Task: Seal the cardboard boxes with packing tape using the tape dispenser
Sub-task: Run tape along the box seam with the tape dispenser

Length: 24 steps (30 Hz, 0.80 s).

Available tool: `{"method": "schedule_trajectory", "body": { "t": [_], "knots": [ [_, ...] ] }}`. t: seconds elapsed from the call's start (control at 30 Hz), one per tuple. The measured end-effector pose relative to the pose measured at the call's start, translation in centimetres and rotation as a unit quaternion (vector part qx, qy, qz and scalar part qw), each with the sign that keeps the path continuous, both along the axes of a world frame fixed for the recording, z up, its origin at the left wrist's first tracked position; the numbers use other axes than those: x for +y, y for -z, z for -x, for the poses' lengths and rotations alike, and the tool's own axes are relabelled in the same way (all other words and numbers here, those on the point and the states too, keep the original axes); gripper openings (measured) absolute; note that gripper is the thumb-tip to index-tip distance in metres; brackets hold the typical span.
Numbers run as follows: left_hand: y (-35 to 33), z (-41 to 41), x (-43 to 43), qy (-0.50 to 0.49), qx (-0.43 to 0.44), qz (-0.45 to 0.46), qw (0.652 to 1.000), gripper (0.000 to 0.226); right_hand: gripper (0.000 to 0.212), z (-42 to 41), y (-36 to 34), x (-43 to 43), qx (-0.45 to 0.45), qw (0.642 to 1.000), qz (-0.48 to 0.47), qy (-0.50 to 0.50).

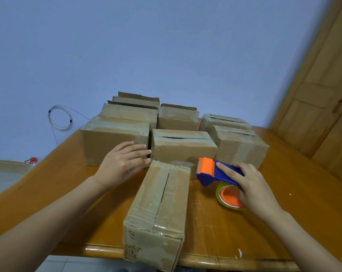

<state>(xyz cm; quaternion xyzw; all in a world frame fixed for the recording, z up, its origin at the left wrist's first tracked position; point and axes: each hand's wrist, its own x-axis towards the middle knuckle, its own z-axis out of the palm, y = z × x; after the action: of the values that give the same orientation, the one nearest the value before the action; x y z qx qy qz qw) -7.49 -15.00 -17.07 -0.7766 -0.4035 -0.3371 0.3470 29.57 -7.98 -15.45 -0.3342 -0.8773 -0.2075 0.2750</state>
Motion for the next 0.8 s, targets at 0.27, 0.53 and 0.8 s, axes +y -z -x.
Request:
{"method": "schedule_trajectory", "body": {
  "t": [0.27,0.53,0.8],
  "knots": [
    [2.4,-1.6,0.1,-0.01,-0.099,-0.003,0.995,0.01,0.104,1.5,2.3,-1.0,0.046,0.998,0.037,0.007],
    [3.0,-3.4,-0.5,-0.017,-0.199,0.055,0.978,0.032,0.104,1.8,3.3,-1.4,0.065,0.995,0.077,0.006],
    [3.9,-2.8,-1.2,-0.059,-0.218,0.169,0.959,0.056,0.104,2.1,2.6,-1.8,0.055,0.996,0.072,0.01]
  ]
}}
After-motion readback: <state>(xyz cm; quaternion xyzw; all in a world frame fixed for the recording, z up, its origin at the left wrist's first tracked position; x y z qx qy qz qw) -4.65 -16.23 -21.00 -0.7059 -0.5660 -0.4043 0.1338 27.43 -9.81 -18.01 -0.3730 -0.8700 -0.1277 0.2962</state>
